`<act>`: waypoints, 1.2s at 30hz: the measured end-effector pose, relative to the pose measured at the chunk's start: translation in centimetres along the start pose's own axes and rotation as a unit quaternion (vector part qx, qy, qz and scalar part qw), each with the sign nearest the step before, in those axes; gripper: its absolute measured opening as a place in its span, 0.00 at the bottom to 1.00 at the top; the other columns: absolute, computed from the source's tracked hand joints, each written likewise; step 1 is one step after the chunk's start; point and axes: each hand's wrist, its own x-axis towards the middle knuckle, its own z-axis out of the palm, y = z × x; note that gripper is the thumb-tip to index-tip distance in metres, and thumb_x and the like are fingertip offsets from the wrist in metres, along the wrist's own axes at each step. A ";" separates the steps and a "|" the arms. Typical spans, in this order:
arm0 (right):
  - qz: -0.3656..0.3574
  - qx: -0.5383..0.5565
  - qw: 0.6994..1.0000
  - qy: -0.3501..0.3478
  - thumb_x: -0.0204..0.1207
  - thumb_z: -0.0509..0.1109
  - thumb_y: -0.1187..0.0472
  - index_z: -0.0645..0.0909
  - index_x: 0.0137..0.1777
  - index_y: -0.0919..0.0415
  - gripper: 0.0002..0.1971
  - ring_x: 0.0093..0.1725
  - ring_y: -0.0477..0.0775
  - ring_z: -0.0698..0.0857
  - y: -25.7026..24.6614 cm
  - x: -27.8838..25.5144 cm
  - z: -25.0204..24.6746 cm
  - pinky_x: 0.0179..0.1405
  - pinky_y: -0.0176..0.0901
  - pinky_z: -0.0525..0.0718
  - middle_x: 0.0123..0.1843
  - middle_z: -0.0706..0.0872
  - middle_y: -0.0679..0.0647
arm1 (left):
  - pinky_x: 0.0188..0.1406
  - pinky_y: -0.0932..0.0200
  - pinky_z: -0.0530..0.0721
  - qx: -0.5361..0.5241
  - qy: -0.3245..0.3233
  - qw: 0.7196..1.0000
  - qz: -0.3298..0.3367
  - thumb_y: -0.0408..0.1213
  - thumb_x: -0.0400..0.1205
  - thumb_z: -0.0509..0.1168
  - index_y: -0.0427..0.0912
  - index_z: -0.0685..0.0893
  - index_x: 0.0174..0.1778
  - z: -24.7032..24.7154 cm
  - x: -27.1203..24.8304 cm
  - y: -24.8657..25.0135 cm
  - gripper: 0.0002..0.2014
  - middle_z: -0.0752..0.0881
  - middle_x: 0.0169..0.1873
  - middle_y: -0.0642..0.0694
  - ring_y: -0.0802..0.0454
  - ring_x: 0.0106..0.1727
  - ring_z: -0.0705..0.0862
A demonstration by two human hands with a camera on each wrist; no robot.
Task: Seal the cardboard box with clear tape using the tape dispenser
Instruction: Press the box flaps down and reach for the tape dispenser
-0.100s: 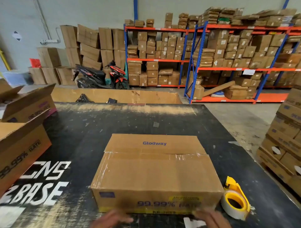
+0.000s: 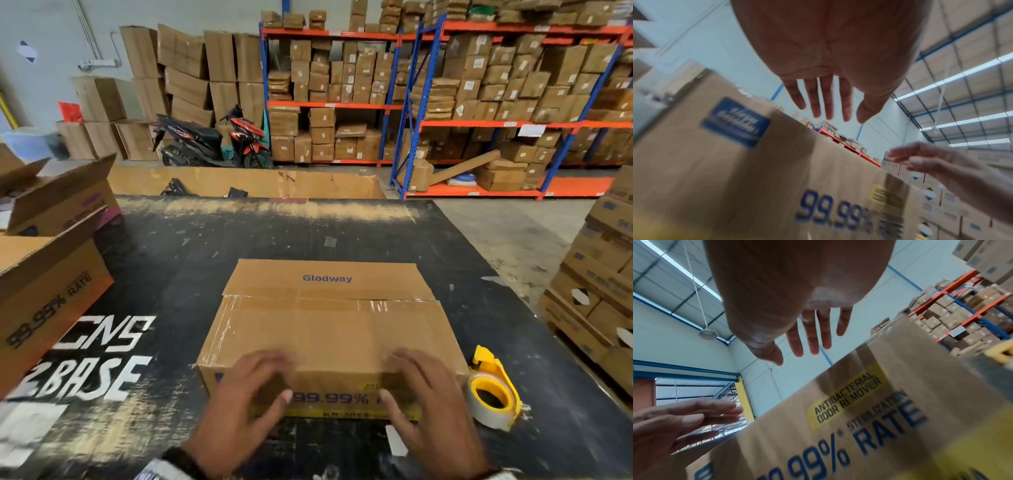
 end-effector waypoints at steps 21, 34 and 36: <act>0.026 -0.144 0.976 -0.163 0.84 0.44 0.35 0.70 0.83 0.44 0.32 0.84 0.55 0.68 -0.1 4.1 3.5 0.77 0.63 0.67 0.85 0.72 0.47 | 0.80 0.41 0.69 0.173 -0.065 0.982 -0.048 0.62 0.79 0.58 0.55 0.73 0.78 4.0 8.8 1.2 0.31 0.73 0.79 0.50 0.49 0.81 0.70; 0.046 -0.116 0.968 -0.216 0.71 0.56 0.26 0.60 0.86 0.45 0.44 0.87 0.57 0.60 1.2 8.5 1.7 0.79 0.66 0.60 0.89 0.61 0.49 | 0.89 0.40 0.52 0.241 -0.170 0.953 -0.067 0.64 0.83 0.41 0.54 0.55 0.90 9.0 14.2 1.8 0.38 0.56 0.91 0.49 0.46 0.92 0.53; 0.062 -0.124 0.958 -0.250 0.71 0.57 0.26 0.51 0.89 0.44 0.48 0.91 0.57 0.48 2.7 10.8 2.0 0.84 0.69 0.50 0.92 0.49 0.48 | 0.90 0.41 0.50 0.244 -0.169 0.952 -0.068 0.64 0.84 0.41 0.55 0.52 0.90 9.1 14.0 1.8 0.36 0.54 0.91 0.50 0.47 0.92 0.51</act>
